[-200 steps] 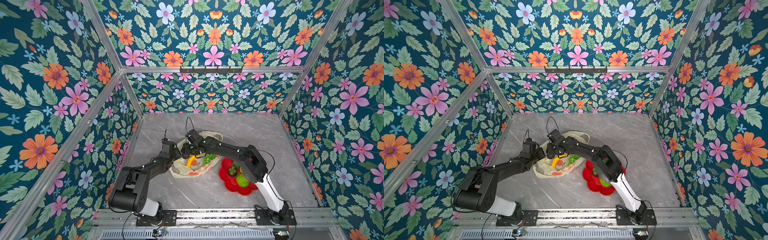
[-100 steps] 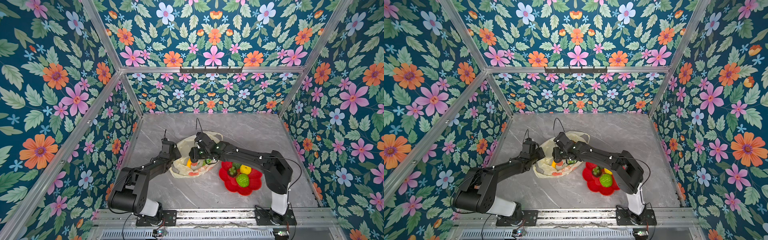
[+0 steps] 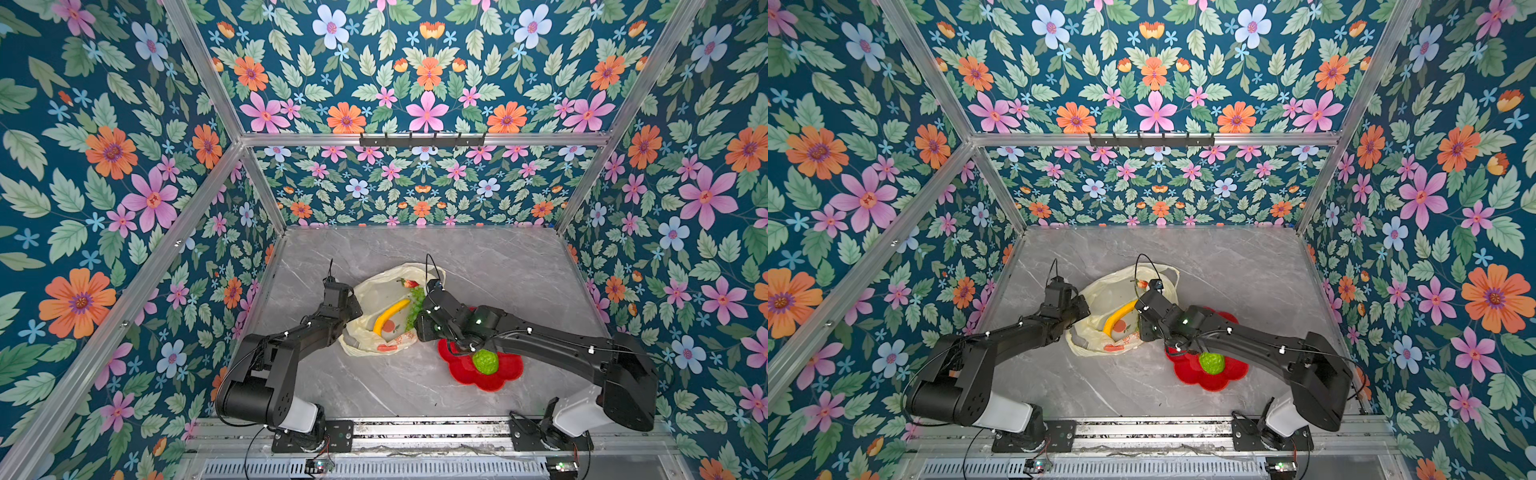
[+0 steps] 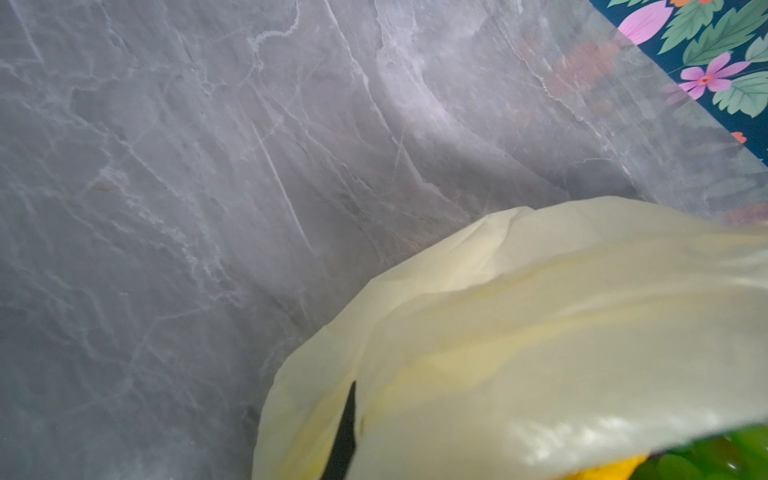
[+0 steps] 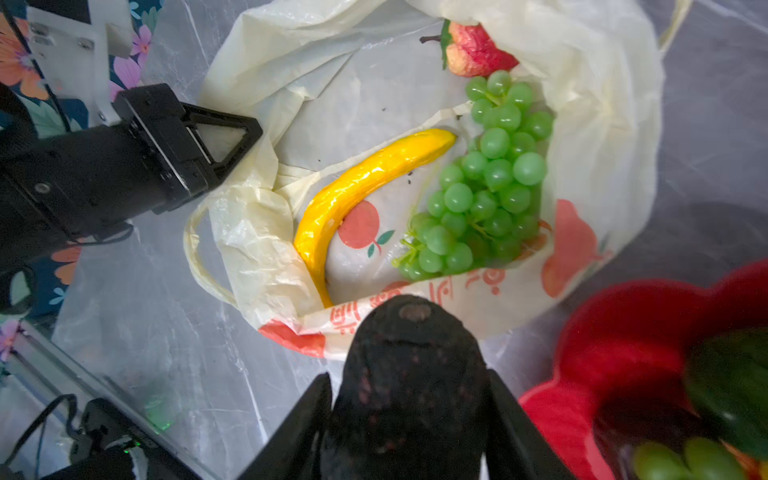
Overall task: Take the fake fruits out of the plastic bag
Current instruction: 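Lift the dark brown fruit out of the bag with the right gripper, then carry the dark brown fruit over the red plate and lower it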
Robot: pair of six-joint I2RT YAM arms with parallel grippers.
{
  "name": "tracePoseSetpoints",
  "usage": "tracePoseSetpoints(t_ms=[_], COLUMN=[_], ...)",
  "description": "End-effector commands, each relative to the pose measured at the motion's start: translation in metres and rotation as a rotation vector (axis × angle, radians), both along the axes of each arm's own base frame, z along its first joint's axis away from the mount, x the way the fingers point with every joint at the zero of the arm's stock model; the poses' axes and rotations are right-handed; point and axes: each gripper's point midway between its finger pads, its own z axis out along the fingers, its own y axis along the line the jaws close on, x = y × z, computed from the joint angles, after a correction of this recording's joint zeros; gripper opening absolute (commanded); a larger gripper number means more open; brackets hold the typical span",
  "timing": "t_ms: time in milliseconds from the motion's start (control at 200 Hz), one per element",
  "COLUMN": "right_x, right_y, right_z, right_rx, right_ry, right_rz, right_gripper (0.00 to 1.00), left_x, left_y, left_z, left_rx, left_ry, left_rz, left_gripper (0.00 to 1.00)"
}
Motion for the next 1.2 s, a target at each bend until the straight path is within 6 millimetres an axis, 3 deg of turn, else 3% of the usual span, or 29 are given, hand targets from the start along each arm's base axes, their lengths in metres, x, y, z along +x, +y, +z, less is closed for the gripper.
tracePoseSetpoints(t_ms=[0, 255, 715, 945, 1195], right_x=[-0.002, -0.020, -0.031, -0.036, -0.037], right_y=[-0.033, -0.088, -0.200, -0.223, -0.229], right_z=[0.000, 0.006, -0.009, -0.025, -0.038], right_rx=[-0.099, -0.157, -0.199, -0.196, -0.174], right_ry=[-0.045, -0.067, -0.024, -0.015, -0.005], right_rz=[-0.061, -0.165, -0.479, -0.590, -0.685], right_gripper=[0.47, 0.47, 0.45, 0.44, 0.44], left_x=[0.000, 0.000, -0.001, 0.000, -0.001], left_y=[0.001, 0.001, 0.001, 0.000, 0.001], left_z=[-0.002, -0.003, -0.001, 0.000, -0.001], left_rx=[0.005, 0.010, 0.009, 0.006, 0.010], left_ry=[0.002, 0.003, -0.003, -0.004, -0.001], left_rz=[-0.002, -0.002, -0.002, -0.004, -0.002], left_gripper=[0.00, 0.00, 0.00, 0.00, 0.00])
